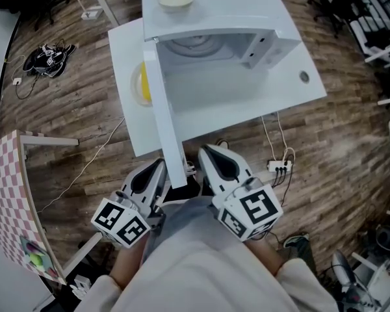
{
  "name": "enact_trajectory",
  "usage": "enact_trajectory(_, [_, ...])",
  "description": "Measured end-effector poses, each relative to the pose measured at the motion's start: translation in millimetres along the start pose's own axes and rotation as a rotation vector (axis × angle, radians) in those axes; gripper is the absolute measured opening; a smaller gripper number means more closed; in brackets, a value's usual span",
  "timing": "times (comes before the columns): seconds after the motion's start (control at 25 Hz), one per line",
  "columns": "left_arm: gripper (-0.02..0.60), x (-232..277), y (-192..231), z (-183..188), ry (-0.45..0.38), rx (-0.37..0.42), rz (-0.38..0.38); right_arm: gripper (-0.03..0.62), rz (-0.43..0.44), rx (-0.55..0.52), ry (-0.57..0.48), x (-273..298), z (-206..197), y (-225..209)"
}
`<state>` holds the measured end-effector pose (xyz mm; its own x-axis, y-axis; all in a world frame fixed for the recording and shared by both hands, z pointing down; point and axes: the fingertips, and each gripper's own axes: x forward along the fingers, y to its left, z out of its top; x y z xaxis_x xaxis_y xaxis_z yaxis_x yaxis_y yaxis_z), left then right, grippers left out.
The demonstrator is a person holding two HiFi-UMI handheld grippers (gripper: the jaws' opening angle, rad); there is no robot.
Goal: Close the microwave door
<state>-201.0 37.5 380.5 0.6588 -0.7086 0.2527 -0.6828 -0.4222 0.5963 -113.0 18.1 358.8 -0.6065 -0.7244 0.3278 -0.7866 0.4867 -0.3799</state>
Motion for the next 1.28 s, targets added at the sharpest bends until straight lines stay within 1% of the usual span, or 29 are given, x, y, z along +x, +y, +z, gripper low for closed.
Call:
enact_trajectory(0.52, [0.018, 22.0, -3.8, -5.1, 0.018, -0.024, 0.013, 0.021, -0.011, 0.019, 0.002, -6.5, 4.2, -22.9])
enact_trajectory(1.04, [0.018, 40.8, -12.8, -4.5, 0.02, -0.021, 0.023, 0.021, -0.009, 0.026, 0.007, -11.6, 9.8, -42.2])
enact_trajectory(1.28, [0.018, 53.3, -18.6, -5.8, 0.031, -0.017, 0.013, 0.021, -0.011, 0.034, 0.008, -13.8, 12.2, -54.0])
